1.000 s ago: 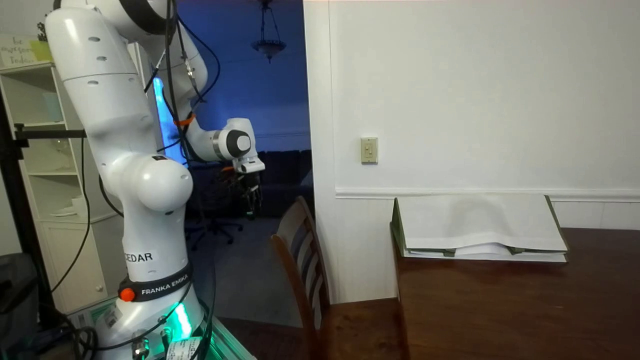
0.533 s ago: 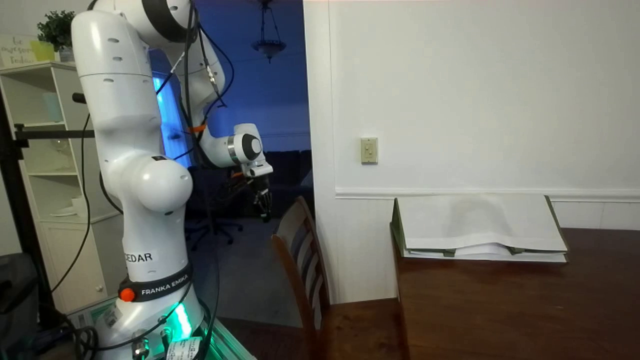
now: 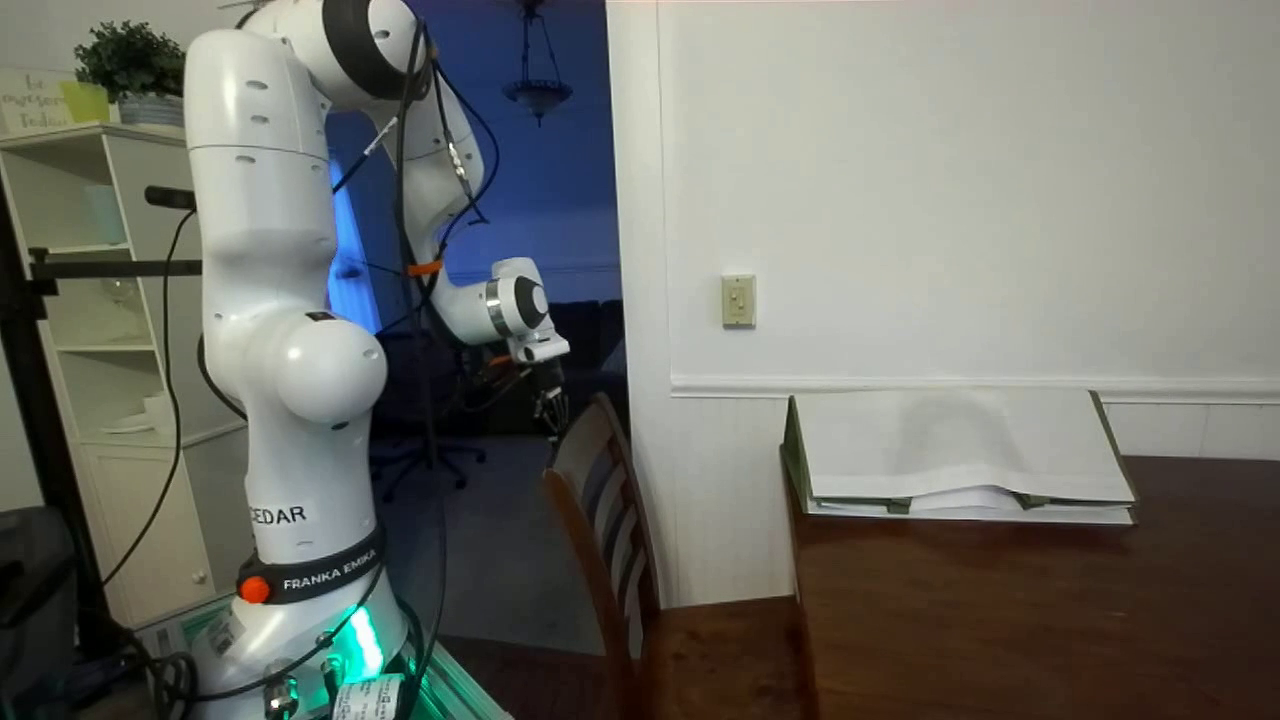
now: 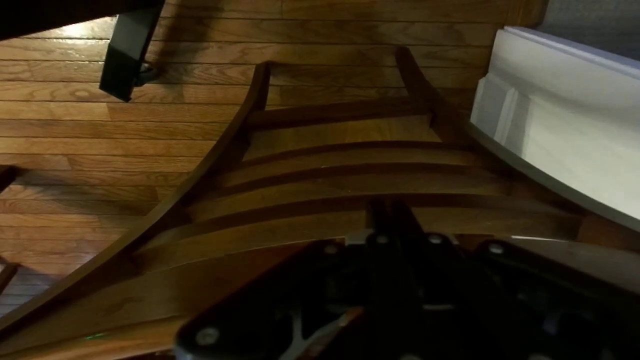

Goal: Push in the chair

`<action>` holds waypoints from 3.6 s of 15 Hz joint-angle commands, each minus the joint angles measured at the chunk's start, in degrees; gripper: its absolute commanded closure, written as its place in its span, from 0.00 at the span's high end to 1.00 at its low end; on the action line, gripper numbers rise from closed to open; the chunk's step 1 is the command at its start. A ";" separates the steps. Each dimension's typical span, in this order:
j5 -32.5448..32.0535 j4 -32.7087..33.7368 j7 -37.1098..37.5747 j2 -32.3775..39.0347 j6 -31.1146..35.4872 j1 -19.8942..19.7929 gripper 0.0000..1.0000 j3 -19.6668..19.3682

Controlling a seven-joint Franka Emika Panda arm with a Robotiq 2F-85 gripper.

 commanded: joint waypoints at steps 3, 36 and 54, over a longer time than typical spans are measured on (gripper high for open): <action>-6.44 3.11 4.66 3.59 0.93 2.69 0.07 -5.35; 11.64 12.98 -22.83 5.59 -3.01 -6.08 0.06 -18.27; 18.39 22.01 -30.69 15.65 8.86 -6.36 0.05 -22.31</action>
